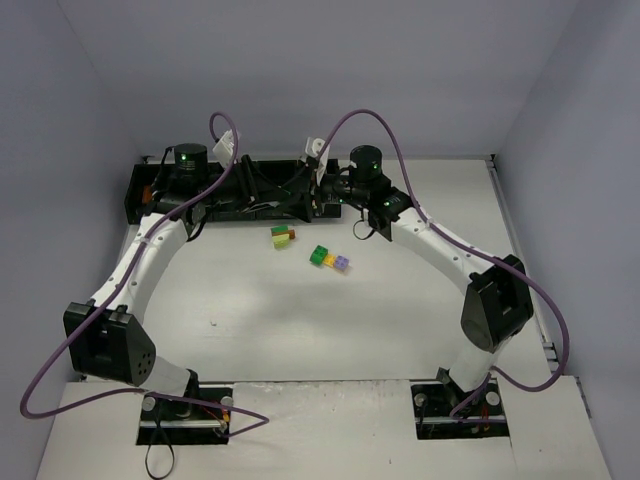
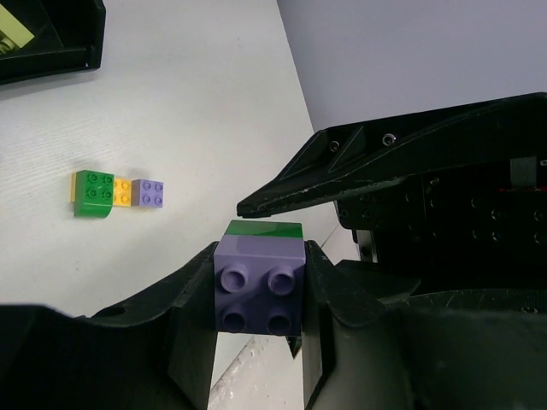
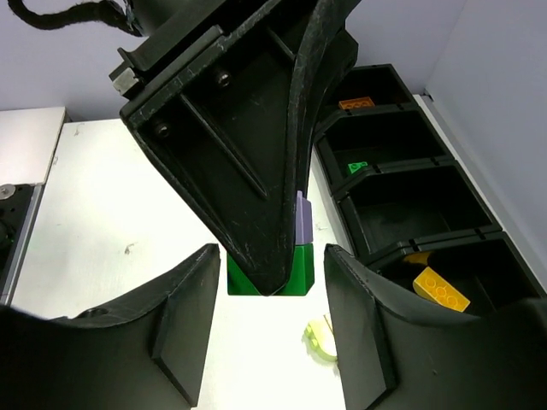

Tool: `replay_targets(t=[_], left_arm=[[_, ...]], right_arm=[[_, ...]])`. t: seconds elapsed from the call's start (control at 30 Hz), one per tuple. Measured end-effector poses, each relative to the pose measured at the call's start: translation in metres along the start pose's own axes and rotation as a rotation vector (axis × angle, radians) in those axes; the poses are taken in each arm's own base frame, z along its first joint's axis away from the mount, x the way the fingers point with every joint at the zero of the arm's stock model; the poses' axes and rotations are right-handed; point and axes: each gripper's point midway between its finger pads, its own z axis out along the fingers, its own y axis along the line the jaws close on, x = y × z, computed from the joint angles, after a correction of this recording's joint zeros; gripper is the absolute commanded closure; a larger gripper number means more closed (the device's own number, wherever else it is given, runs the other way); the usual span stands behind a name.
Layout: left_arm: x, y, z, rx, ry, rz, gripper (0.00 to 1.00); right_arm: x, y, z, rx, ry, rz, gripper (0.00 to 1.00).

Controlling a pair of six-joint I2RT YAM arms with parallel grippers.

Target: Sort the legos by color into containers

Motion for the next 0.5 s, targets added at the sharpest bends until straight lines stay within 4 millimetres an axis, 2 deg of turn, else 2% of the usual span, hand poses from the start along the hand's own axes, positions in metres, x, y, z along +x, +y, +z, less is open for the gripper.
replay_targets(t=[0.13,0.23,0.27,0.3,0.37,0.5], left_arm=[[0.0001,0.0001,0.0000,0.000,0.000,-0.001,0.93],[0.0005,0.0003,-0.0001,-0.001,0.002,-0.002,0.93],[0.0006,0.0004,-0.0001,-0.002,0.002,-0.003,0.93],[0.0006,0.0005,-0.0001,-0.002,0.002,-0.003,0.93],[0.0002,0.0008,0.0000,-0.005,0.000,-0.006,0.93],[0.0012,0.0015,-0.0002,-0.010,0.003,-0.016,0.91]], right_arm=[[0.0034,-0.0002,-0.0005,0.003,0.012,0.005,0.51],[0.0045,-0.0011,-0.0007,0.008,0.016,0.003,0.55],[0.0045,-0.0012,-0.0007,0.009,0.017,0.002,0.60],[0.0050,-0.0012,-0.0008,0.009,0.018,0.000,0.70],[0.0052,-0.0013,-0.0008,0.008,0.019,-0.005,0.74],[0.0063,-0.0025,-0.0007,0.016,0.024,-0.011,0.97]])
